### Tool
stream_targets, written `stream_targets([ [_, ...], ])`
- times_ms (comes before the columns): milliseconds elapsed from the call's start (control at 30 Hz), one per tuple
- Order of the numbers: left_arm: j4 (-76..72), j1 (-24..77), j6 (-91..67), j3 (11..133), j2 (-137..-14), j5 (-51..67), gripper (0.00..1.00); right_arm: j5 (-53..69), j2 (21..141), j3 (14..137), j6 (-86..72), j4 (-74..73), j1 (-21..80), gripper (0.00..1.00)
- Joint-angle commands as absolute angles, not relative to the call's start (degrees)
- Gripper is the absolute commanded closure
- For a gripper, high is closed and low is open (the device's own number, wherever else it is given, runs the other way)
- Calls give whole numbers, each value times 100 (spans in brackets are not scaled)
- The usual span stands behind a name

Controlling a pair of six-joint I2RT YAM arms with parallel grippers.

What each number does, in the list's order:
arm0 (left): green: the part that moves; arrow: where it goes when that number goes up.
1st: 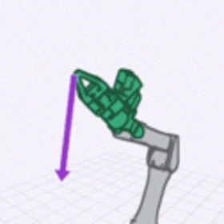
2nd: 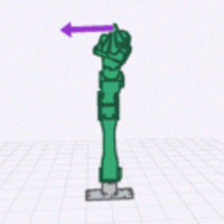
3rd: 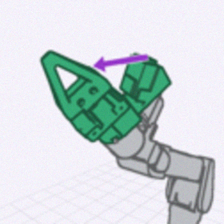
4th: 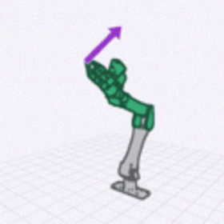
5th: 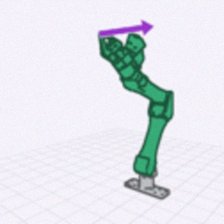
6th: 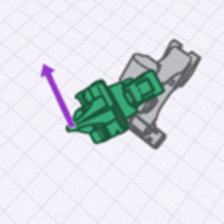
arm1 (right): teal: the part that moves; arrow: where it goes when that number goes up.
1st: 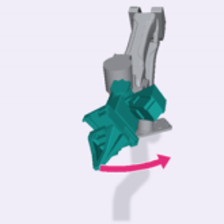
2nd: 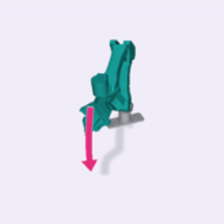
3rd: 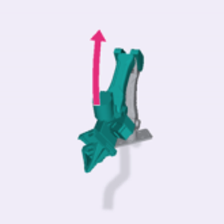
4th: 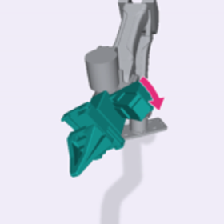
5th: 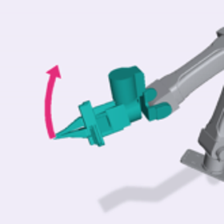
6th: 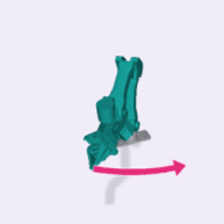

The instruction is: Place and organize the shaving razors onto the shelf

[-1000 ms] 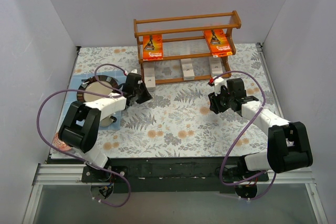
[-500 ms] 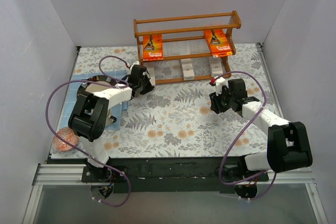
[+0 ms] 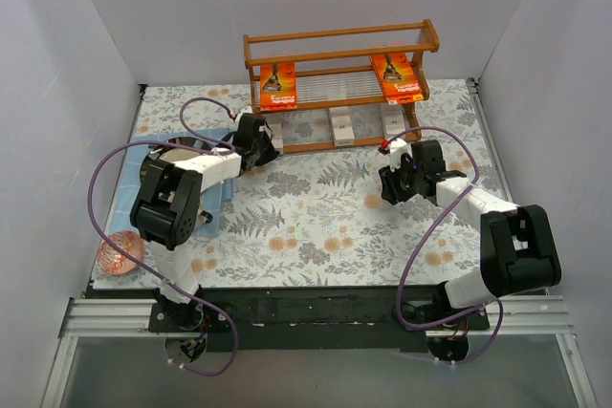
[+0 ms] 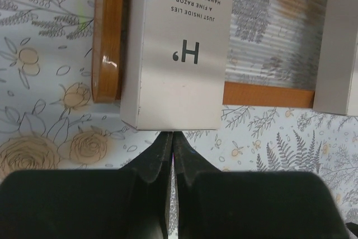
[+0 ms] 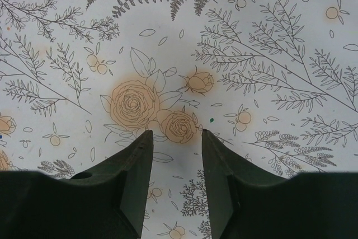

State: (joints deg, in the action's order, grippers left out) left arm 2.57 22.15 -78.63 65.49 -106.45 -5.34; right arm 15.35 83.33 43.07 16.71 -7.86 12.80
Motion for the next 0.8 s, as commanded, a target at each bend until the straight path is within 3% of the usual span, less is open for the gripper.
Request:
stream_targets([
  [0,88,2109,-7752,6925,-10819,-563,100,1600,8385,4535,1679,-598,1257,52],
  [467,483,2039,-7559,6725,-10547,209,100,1547,8394,4649,1705,-747,1248,52],
  [567,702,2030,-7445,6357,-10205,395,100,1521,8376,4772,1705,-905,1248,44],
  [600,729,2039,-7401,6259,-10100,587,98,1512,8367,4886,1705,-1088,1248,36],
  [633,764,2030,-7366,6162,-9916,676,88,1503,8341,4974,1731,-1194,1248,31],
  [667,817,2030,-7287,6048,-9827,746,64,1486,8271,5036,1758,-1282,1248,28],
  [700,800,2039,-7225,5855,-9730,956,47,1503,8218,5123,1827,-1492,1257,18],
  [733,800,2048,-7155,5749,-9547,1054,5,1529,8087,5159,1846,-1572,1248,15],
  [767,809,2048,-7102,5670,-9467,1116,2,1521,8016,5194,1854,-1686,1248,11],
])
